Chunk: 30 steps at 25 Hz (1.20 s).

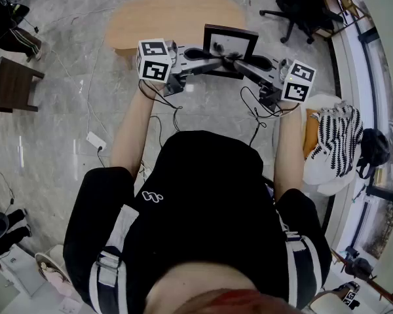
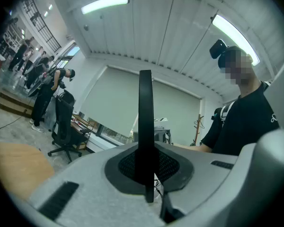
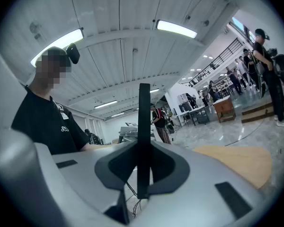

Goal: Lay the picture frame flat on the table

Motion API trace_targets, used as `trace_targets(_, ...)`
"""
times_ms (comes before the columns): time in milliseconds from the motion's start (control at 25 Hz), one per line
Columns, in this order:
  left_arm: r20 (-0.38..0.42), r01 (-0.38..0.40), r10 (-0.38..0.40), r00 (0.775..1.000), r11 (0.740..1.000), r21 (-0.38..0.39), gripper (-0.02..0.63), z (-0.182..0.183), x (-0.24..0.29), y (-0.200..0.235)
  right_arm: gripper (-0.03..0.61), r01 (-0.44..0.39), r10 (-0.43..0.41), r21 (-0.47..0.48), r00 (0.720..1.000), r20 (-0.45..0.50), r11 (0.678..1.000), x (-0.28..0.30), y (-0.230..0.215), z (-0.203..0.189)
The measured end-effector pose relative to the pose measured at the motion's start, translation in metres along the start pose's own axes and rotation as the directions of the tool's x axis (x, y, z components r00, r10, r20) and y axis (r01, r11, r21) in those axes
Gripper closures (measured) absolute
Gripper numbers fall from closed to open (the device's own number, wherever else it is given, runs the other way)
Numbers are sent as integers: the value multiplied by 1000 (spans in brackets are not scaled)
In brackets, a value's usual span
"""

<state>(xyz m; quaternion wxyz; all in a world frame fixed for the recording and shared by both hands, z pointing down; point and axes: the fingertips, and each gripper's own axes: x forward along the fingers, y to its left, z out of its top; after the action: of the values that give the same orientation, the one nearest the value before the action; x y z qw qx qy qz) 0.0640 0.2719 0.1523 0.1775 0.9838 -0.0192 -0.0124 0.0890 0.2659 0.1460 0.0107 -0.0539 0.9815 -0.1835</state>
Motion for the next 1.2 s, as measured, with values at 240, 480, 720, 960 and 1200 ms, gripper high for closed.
trace_targets(240,4,-17,17,1000,1000,-20,592,-4,-1,4,517,-3,3,14,1000,-17,1000,2,-4,-4)
trace_targets(480,2,-31,31,1000,998,-46,592,-17,9,13,517,8,-8,46,1000,-12,999,-8,-15,-16)
trace_targets(720,-4,-68,68,998,996,-64,592,-32,43,7,517,-4,5,72,1000,-15,997,-43,-16,-30)
trace_targets(960,21,-124,127,992,987,-104,592,-41,33,17,517,-16,16,111,1000,-1,994,-32,-27,-37)
trace_targets(1200,-4,-120,121,993,985,-121,592,-48,36,41,517,1,-1,138,1000,0,990,-32,-52,-45)
